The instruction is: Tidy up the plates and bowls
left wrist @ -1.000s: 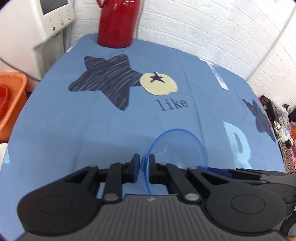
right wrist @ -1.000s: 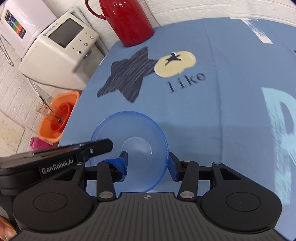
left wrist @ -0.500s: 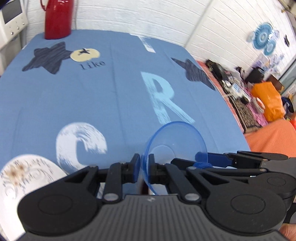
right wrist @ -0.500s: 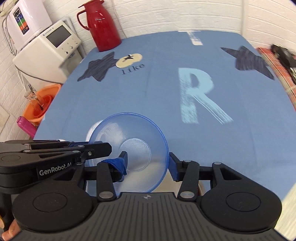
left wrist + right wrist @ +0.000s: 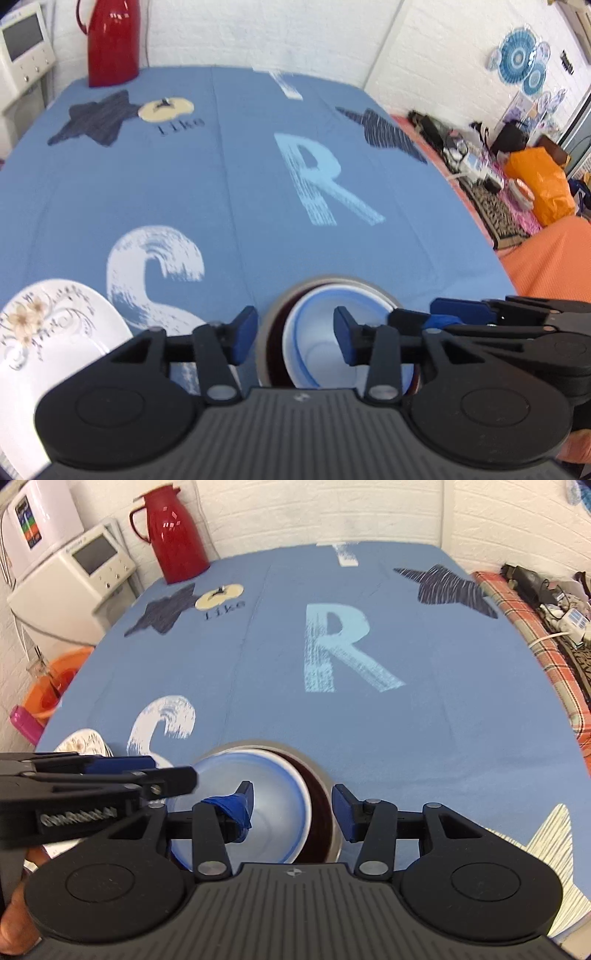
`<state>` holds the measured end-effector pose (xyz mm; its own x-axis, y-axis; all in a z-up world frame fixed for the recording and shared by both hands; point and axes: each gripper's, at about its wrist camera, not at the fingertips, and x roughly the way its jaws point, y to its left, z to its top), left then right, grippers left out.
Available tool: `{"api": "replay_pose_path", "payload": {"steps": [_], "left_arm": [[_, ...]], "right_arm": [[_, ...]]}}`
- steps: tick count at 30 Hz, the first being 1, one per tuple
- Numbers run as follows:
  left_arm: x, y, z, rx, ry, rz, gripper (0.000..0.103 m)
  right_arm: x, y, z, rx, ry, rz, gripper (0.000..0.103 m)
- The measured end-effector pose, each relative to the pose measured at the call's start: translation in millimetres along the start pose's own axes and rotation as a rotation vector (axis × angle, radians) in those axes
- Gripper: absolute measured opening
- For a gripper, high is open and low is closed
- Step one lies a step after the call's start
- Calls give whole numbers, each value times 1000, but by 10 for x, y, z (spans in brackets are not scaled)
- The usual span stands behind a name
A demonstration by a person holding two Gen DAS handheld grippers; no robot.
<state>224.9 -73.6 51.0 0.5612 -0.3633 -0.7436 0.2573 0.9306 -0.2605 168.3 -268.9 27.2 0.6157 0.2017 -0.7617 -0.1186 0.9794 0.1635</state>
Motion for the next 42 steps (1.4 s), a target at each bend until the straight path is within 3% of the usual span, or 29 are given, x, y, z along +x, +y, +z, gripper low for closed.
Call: {"api": "replay_pose_path", "payload": {"steps": [3,6,11,15,18,21,24,34,42], "left_arm": [[-166,45,19,34,-48,4,48],[-270,129,-14,67,-63,12,48],[-276,330,-127,102,-5,8,48],[-281,454,-195,104,31,-30,50],[-247,441,-204,125,45,-52,53],[-123,429,-183,124,94,-78,53],[17,465,-139,104,140,-91,53],[363,521,-75,66,215,-69,54],[458,456,-100,87,215,-57,54]], "right_arm": [[-148,-89,-63,33,-60,20,32],[-281,-142,-227,52,-117,36,33],[-404,-196,-609,86,-182,57,34],[-500,-292,-890,204,-247,55,34],[-470,-334,-954,281,-215,-24,35],[-424,-426,-976,353,-196,43,35],[-396,-485,-979,407,-165,45,36],[-242,-601,-971,454,-121,49,37],[-46,-527,-769,352,-69,4,38]]}}
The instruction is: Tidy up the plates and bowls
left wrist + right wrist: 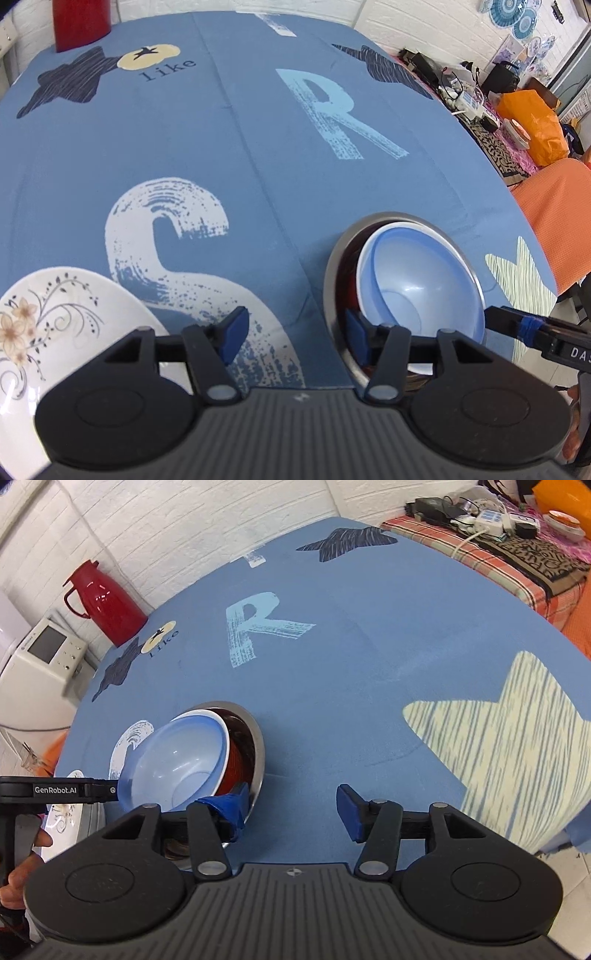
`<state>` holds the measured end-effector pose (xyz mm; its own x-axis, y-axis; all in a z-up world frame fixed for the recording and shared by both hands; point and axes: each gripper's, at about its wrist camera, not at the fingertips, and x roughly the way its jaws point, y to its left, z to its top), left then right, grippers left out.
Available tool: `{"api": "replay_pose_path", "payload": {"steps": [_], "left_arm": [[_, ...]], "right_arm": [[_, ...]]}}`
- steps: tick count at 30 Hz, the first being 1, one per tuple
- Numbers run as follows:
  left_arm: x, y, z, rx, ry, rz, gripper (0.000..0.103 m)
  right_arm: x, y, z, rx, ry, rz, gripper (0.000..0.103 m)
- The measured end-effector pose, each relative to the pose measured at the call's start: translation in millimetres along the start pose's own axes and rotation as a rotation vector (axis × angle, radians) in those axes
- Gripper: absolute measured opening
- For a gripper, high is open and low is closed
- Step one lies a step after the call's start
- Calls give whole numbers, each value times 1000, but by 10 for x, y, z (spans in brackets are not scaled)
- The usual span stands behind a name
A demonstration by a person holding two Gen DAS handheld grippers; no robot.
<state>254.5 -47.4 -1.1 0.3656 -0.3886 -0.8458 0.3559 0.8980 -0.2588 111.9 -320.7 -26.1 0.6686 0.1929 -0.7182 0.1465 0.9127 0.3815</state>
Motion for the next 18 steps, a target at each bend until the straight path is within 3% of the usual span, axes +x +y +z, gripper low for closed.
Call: {"api": "replay_pose_path", "payload": {"steps": [10,18], "left_arm": [[59,2,42,7,-7,9,56],[118,69,75,-2,2,-4,57]], "right_arm": [[254,34,80,-20,75,-12,40],[288,64,2,-50,19,-25,44]]}}
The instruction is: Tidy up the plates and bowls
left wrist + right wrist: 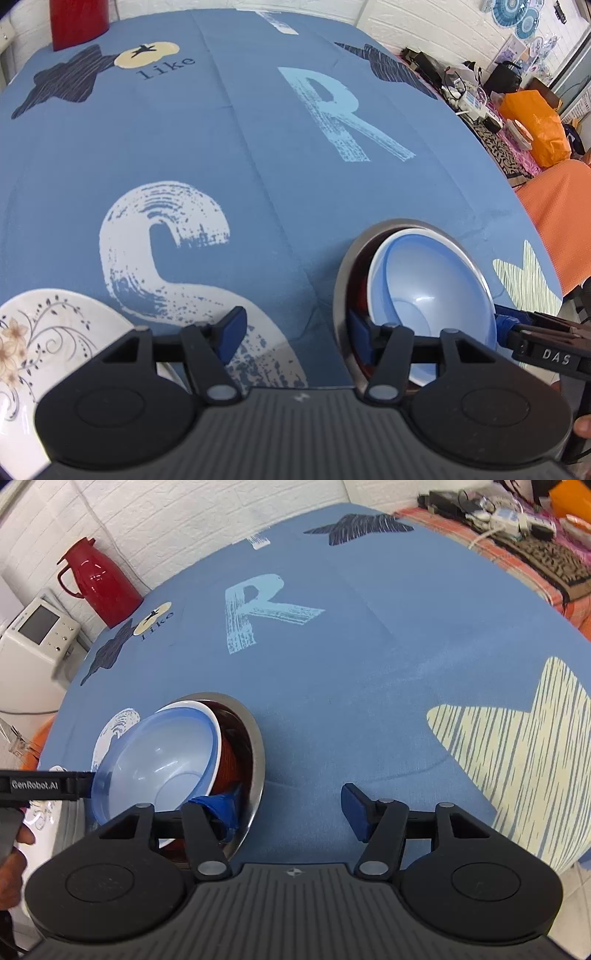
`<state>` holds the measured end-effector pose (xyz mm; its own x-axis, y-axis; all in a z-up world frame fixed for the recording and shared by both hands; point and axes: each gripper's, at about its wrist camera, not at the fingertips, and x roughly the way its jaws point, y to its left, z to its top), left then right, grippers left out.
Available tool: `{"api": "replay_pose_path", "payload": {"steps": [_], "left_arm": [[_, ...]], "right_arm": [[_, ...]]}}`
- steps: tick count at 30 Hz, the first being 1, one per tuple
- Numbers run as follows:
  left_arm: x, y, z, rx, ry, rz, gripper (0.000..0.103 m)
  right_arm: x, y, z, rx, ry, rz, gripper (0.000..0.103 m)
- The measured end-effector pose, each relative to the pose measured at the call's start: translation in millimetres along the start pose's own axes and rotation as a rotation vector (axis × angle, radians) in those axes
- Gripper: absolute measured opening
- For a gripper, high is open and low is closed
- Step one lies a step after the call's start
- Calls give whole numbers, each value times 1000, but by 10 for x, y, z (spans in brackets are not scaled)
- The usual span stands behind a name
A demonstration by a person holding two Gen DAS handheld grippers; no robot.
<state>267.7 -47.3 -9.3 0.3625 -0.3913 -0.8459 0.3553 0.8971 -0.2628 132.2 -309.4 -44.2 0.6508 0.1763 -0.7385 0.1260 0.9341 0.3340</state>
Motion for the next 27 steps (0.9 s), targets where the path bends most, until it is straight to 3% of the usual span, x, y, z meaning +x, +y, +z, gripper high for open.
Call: {"api": "replay_pose_path", "payload": {"steps": [5,18,22,27], "left_arm": [[-11,-3,-35,18,-19,-5,57],[-32,-8,-102,17,-31,-5,58],[-22,3,-83,17,-23,-8,58],[-7,17,-52,9,-8,-7,58]], "right_arm": [[-2,-7,-85,-3,-73,-5,47],[35,91,-110,-23,-107,-58,47],[68,128,0,-80,-39,-60,47],[200,201,296,-231,149,-51,47]]}}
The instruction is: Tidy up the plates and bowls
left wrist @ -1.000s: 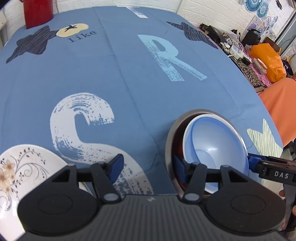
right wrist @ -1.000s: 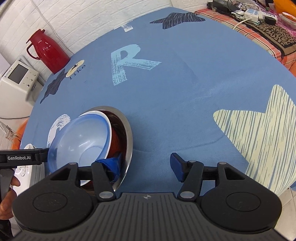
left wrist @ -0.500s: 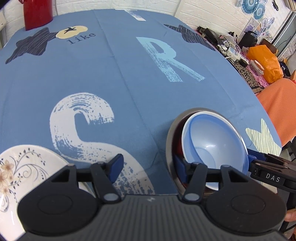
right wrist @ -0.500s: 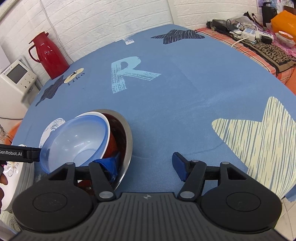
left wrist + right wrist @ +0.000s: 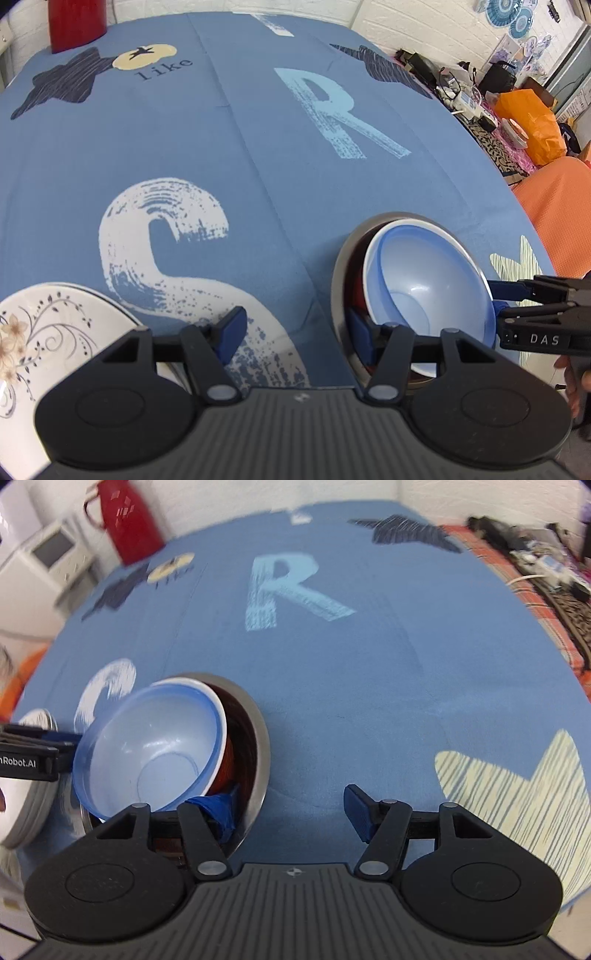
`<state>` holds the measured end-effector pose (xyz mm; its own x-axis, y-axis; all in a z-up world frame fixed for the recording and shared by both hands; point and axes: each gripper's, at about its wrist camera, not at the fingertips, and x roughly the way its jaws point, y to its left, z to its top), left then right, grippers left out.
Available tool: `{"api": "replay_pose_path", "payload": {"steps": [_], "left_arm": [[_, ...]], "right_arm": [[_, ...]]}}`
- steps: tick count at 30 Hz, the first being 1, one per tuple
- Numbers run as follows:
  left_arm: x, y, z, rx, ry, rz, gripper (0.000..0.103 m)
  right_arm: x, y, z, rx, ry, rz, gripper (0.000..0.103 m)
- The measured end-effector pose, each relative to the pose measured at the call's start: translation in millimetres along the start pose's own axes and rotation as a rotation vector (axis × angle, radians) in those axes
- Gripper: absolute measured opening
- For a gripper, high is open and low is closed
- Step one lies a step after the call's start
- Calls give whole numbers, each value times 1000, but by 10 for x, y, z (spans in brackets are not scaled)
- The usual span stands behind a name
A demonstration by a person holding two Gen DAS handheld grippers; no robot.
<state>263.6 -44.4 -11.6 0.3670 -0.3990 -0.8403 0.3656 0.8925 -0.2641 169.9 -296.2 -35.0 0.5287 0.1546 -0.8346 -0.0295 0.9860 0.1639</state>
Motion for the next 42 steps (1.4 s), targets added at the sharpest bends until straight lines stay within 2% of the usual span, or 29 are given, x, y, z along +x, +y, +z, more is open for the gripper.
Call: {"api": "replay_pose_path", "payload": {"steps": [3,8,10,12,13,14,15,16,18,22,26,28,31,34,37,42], "left_arm": [[8,2,3,1,0,-1,58],[7,-3,-5,-8,0,4,58],[4,-4,-7,-5,-1,4,58],[4,0,-9,-7,-1,0,57],[5,7,-8,-11,3,-4,55],[-2,15,-7,-17,6,-13,53],[-14,18,-16,-18,4,-21,48],[-30,16,-36,-21,-5,-34,34],[-38,66,-61,-81,4,-134,13],[-40,106,-90,-143,3,-149,12],[-76,5,-102,-126,-20,-94,8],[-83,-14,-92,-129,-24,-87,0],[-90,-49,-75,-122,-26,-76,0],[-96,-42,-59,-133,-17,-68,0],[-152,-41,-10,-133,-39,-56,0],[-290,-48,55,-113,-85,-42,0]], "right_arm": [[65,-46,98,2,81,33,48],[56,-32,27,-44,24,39,50],[54,-21,44,-28,34,31,50],[47,-16,60,-33,44,41,46],[45,-10,61,-40,35,50,40],[39,-14,51,-37,26,67,30],[29,-31,47,-22,15,106,23],[21,-56,42,4,8,144,12],[23,-53,43,21,2,166,8],[18,-39,43,51,14,169,6],[-14,75,7,13,27,142,2],[-14,74,-18,34,30,153,0],[9,35,-38,92,45,189,0],[-13,64,-47,96,42,189,0],[-54,92,-18,106,44,213,0],[-111,183,65,68,5,201,0]]}}
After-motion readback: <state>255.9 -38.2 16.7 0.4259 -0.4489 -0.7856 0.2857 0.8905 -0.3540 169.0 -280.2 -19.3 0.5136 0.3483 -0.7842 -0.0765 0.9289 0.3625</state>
